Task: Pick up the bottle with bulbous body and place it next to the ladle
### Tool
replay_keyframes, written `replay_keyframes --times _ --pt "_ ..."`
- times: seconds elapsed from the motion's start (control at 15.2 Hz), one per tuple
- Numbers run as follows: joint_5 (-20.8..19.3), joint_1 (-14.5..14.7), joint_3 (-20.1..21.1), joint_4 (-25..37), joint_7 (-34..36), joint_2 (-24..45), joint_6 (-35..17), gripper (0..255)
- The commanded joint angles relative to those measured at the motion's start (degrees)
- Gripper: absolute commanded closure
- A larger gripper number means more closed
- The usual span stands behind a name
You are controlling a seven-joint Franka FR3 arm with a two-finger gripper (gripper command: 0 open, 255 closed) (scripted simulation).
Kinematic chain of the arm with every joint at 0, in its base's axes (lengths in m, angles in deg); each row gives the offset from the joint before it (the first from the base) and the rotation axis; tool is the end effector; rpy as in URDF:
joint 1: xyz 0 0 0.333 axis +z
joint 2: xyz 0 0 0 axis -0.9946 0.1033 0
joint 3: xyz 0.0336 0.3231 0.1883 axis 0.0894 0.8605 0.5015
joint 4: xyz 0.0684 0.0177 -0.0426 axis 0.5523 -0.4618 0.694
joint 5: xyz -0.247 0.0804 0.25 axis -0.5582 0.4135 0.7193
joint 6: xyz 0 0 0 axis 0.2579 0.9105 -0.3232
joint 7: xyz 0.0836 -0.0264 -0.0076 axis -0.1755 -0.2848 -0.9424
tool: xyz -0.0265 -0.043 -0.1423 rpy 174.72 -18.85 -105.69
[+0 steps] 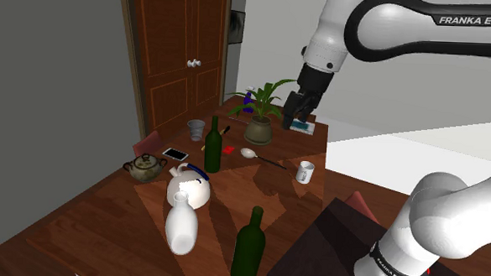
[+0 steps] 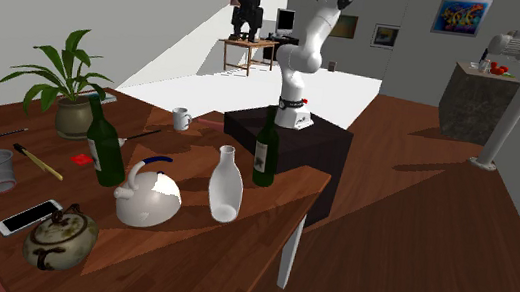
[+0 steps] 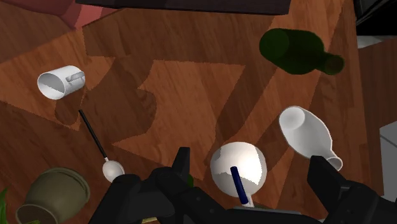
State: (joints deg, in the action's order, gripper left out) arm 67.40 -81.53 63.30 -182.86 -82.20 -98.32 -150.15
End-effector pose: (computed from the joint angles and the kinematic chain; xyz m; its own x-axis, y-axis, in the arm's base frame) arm 0.2870 0.0964 0.5809 0.9911 0.0272 0.1306 0.0328 -0.9986 -0.0410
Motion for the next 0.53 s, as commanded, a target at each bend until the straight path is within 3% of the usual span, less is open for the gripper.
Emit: replay_keyframes --times 0.0,0.46 --pt "0.49 0.22 1.87 -0.98 1.79 2.11 -3.57 0" --pt "0.63 0.51 9.21 -1.85 9.19 12.02 -15.57 0"
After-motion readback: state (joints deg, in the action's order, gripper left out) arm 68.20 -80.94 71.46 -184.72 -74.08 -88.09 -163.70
